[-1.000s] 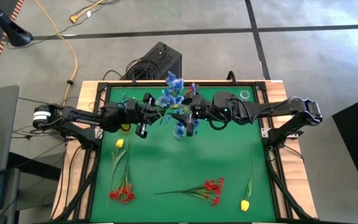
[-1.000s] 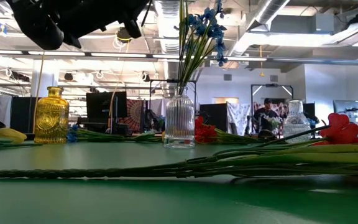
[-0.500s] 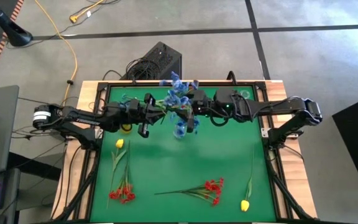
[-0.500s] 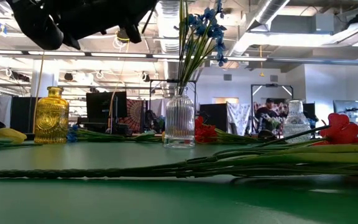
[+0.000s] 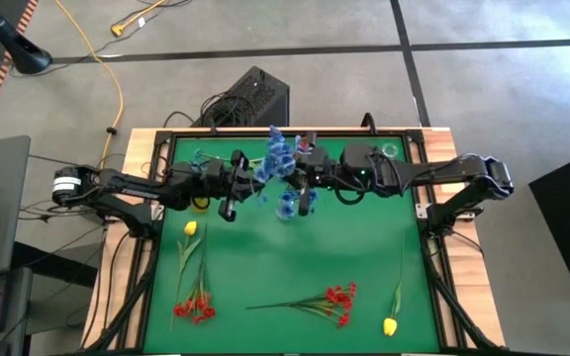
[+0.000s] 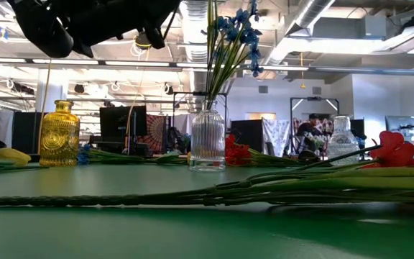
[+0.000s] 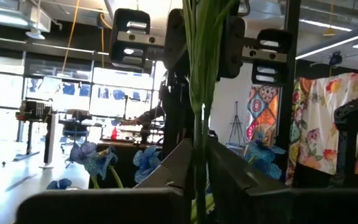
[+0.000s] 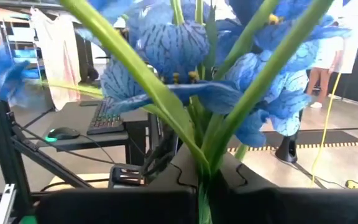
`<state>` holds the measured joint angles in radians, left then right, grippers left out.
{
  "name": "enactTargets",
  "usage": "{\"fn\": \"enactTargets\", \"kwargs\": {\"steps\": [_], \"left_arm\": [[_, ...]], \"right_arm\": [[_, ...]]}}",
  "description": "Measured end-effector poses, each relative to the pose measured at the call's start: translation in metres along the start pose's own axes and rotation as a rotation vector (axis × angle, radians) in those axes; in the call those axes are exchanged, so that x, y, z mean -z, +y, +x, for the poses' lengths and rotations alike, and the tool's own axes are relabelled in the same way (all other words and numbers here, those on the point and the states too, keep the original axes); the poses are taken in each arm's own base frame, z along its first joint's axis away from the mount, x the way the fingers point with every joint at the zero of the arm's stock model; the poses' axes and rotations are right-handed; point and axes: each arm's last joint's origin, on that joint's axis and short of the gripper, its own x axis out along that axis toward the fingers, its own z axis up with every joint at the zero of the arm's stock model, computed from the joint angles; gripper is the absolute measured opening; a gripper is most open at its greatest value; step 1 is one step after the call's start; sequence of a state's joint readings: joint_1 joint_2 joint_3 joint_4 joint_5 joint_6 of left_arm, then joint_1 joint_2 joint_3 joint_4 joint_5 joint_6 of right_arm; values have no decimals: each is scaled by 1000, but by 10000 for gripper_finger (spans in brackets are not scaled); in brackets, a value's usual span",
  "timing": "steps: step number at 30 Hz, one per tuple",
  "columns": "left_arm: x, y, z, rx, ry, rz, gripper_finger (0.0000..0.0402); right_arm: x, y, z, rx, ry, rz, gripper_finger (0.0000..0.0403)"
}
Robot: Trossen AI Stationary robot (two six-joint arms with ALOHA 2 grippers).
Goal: Sort flowers into vase by color
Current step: Put the bottom blue flowers into the bottom transparent vase
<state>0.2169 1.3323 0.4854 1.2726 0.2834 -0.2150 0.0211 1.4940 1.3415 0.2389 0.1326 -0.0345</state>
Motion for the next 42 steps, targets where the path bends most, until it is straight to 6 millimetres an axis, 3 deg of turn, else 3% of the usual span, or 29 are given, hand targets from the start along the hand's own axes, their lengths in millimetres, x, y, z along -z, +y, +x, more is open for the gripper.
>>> {"fn": "enactTargets", "kwargs": {"steps": [5, 10, 16, 19, 26, 30, 36, 42], "left_arm": [[-9, -4, -2, 49, -7, 71, 96], [-20, -5, -8, 29, 49, 124, 145], [-30, 0, -24, -43, 191, 116, 169], [-30, 1, -29, -61, 246, 113, 168], [-29, 1, -29, -65, 263, 106, 167], [-35, 6, -29, -118, 252, 106, 167], [-64, 22, -9, -161, 421, 93, 166], [-68, 28, 6, -153, 471, 127, 166]], "right_arm": [[-7, 7, -7, -21, -17, -9, 40], [-29, 14, -29, -10, -56, -67, 36], [-52, 26, -59, 62, -86, -145, 38], [-57, 26, -64, 99, -102, -172, 37], [-37, 5, -37, 168, -56, -206, 37], [-36, -11, -20, 130, -46, -211, 37], [-35, -25, 5, 122, 136, -204, 37], [-28, -27, 21, 97, 211, -204, 37]]}}
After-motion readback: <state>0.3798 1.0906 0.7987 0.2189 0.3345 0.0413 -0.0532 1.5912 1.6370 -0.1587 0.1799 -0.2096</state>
